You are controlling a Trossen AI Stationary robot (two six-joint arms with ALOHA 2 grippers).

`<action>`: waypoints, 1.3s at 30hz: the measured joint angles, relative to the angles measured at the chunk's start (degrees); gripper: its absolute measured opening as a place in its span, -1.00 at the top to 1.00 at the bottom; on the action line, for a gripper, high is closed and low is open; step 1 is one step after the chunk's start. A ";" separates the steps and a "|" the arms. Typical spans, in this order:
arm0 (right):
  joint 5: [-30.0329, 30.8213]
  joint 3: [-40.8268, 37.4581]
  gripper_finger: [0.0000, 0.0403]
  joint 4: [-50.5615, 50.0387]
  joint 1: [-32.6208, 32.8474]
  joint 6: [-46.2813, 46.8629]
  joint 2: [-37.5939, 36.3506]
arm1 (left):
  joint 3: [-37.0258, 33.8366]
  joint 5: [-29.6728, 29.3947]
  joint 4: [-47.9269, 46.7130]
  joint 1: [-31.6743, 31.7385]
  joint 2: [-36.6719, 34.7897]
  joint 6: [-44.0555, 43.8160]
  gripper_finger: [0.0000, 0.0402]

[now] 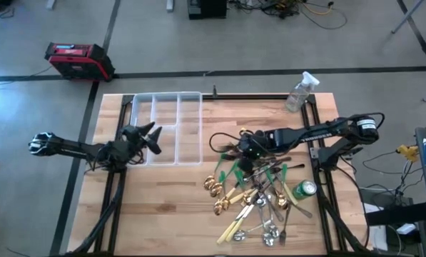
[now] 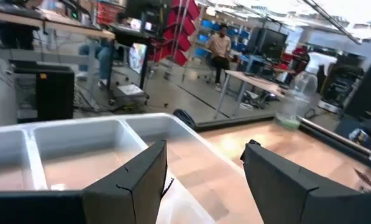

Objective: Sort silverware
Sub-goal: Put the black fork into the transparent silverware tray

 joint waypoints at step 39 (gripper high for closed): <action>-6.38 2.06 1.00 24.23 2.45 -3.87 1.68 | 10.36 37.58 28.54 0.04 34.33 29.00 -0.02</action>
